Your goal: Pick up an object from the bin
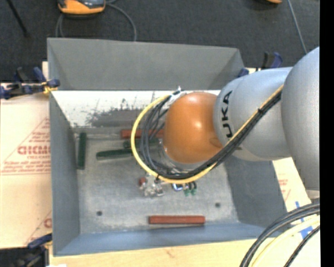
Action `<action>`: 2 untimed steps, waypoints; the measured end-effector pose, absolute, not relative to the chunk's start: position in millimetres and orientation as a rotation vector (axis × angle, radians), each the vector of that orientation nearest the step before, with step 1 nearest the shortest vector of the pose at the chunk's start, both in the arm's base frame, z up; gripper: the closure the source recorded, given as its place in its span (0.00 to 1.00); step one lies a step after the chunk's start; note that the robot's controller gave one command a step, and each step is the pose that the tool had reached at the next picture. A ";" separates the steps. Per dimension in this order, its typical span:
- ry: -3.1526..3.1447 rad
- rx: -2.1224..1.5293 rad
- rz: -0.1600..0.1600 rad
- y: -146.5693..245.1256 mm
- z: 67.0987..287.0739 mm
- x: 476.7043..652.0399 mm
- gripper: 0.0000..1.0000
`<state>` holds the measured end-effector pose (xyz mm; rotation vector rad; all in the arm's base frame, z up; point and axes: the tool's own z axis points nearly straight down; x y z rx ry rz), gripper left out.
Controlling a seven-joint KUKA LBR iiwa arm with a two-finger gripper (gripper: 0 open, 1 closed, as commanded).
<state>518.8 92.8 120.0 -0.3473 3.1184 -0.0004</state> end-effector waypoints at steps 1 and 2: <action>3.105 -0.451 0.000 99.9 125.4 517.9 1.00; 3.111 -0.471 -0.001 103.2 177.4 514.0 1.00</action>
Offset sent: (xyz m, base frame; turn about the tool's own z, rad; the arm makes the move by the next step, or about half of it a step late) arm -0.0132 0.0232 0.3166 -0.0832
